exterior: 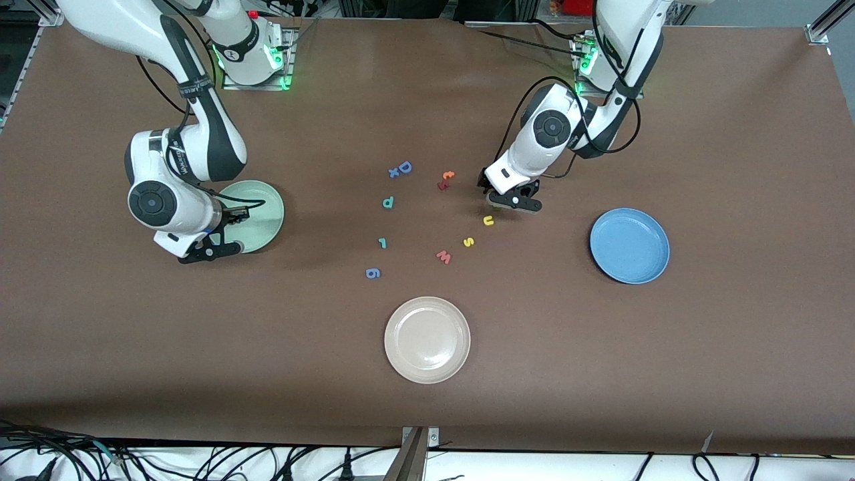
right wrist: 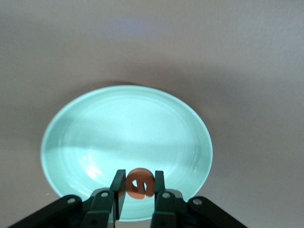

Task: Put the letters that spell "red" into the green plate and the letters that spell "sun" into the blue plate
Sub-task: 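Drop the e on the green plate while the left gripper grasps the n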

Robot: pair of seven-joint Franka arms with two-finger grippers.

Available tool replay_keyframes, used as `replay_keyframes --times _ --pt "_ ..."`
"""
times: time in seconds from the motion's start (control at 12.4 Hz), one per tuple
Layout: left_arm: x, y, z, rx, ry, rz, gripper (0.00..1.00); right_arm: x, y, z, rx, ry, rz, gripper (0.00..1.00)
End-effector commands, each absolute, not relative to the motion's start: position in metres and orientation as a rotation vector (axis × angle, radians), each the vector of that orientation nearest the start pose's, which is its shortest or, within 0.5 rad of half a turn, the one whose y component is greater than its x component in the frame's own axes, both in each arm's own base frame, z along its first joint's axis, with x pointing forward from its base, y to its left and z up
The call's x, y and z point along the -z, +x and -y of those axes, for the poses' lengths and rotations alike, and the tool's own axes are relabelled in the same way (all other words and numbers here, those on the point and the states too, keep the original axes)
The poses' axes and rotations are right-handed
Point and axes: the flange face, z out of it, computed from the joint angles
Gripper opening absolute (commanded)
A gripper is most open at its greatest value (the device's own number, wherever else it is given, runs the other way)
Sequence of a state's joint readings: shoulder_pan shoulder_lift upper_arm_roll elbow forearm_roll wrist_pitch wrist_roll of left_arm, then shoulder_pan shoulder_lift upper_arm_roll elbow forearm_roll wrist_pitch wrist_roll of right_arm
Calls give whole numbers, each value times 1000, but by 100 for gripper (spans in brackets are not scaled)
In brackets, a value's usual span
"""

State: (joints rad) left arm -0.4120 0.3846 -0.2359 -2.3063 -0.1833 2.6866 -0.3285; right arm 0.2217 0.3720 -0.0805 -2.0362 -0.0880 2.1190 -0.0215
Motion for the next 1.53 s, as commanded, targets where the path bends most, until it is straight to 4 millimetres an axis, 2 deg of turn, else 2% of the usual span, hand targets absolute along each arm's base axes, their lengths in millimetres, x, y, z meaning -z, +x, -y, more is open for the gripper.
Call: replay_keyframes --times 0.0,0.08,0.24,0.32,0.4,0.48,0.64,0.89,1.13,1.21,1.37,1.45 --pt "-188 429 323 -105 -3302 -186 82 -205 533 -60 -397 -3192 354 19" --pt "-188 430 323 -103 -3304 -181 82 -195 530 -52 -375 -3197 344 20" --pt "-189 433 322 -81 -3309 -172 81 -185 530 -49 -368 -3201 342 21" --pt "-188 434 323 -57 -3315 -174 81 -185 532 -46 -351 -3204 334 28" --pt "-180 430 325 -77 -3306 -187 81 -184 532 -41 -354 -3205 314 62" --pt "-175 428 325 -85 -3296 -190 81 -187 533 -41 -354 -3207 296 100" --pt "-171 427 325 -80 -3277 -200 80 -203 537 -41 -326 -3209 291 100" --pt "-170 430 320 -75 -3271 -185 78 -235 550 -54 -382 -3210 245 100" --pt "-171 434 315 -66 -3269 -169 76 -265 561 -99 -397 -3216 158 100" --pt "-170 434 314 -66 -3269 -166 75 -275 562 -120 -360 -3218 129 100" --pt "-167 432 315 -73 -3267 -170 75 -285 561 -157 -315 -3214 89 100" --pt "-165 431 316 -80 -3264 -175 75 -284 558 -174 -312 -3209 59 100"
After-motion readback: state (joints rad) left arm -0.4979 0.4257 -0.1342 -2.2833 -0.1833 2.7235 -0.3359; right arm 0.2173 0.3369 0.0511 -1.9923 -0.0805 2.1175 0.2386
